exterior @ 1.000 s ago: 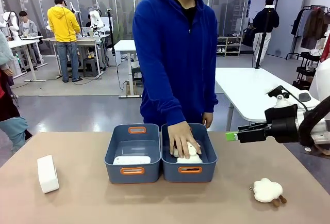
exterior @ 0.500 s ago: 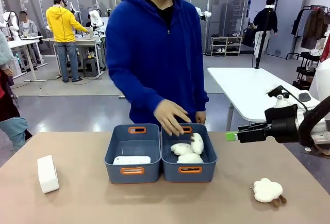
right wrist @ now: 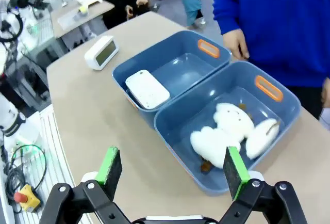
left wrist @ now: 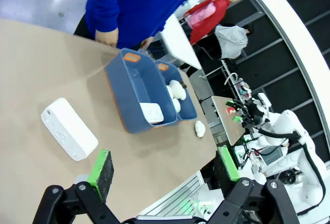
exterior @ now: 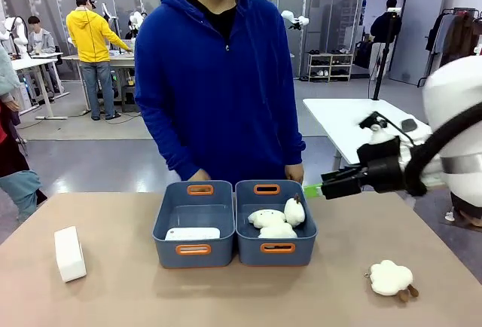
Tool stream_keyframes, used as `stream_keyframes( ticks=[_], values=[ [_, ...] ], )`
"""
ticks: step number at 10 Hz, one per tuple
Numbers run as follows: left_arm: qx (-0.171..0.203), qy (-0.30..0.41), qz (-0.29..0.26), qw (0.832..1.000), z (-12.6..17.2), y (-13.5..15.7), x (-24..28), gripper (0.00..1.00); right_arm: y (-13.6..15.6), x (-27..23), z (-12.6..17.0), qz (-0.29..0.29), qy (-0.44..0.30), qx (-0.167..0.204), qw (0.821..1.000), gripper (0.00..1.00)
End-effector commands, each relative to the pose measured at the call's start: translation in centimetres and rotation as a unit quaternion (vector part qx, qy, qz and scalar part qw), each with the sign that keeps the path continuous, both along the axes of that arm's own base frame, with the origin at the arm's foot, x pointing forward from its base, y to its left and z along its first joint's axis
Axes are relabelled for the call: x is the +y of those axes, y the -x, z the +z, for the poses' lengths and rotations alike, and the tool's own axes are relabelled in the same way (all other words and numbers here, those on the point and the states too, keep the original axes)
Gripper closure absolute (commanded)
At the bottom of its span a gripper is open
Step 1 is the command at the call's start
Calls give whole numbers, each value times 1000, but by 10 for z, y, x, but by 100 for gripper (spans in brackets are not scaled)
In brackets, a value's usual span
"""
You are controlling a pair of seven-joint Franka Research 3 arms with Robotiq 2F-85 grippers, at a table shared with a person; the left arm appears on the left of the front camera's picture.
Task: Sort the digital clocks into the basket.
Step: Pick up the Digital clock from the table and place it into the empty Plastic storage basket.
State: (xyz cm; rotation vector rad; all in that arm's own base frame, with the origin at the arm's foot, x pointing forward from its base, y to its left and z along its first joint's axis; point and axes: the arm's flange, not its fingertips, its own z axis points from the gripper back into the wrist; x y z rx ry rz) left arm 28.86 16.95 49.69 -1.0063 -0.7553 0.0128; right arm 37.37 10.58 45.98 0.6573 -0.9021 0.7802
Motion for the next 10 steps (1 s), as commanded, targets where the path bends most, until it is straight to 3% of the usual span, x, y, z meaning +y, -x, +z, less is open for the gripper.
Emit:
stream_keyframes(
  ticks=[1,3,4,6,8,9,10],
  values=[
    [101,-31,8,994,35,-27,-37,0,-10,-6,-4,6,9,-2,1000,0],
    [220,-102,4,970,47,-65,-80,0,-10,-6,-4,6,9,-2,1000,0],
    [262,-128,29,956,48,-77,-92,0,-10,-6,-4,6,9,-2,1000,0],
    [322,-145,67,933,35,-102,-117,0,-10,-6,-4,6,9,-2,1000,0],
    [373,-157,151,902,9,-129,-142,0,-10,-6,-4,6,9,-2,1000,0],
    [423,-169,177,872,0,-137,-159,0,-10,-6,-4,6,9,-2,1000,0],
    [428,-190,170,867,-13,-143,-174,0,-10,-6,-4,6,9,-2,1000,0]
  ],
)
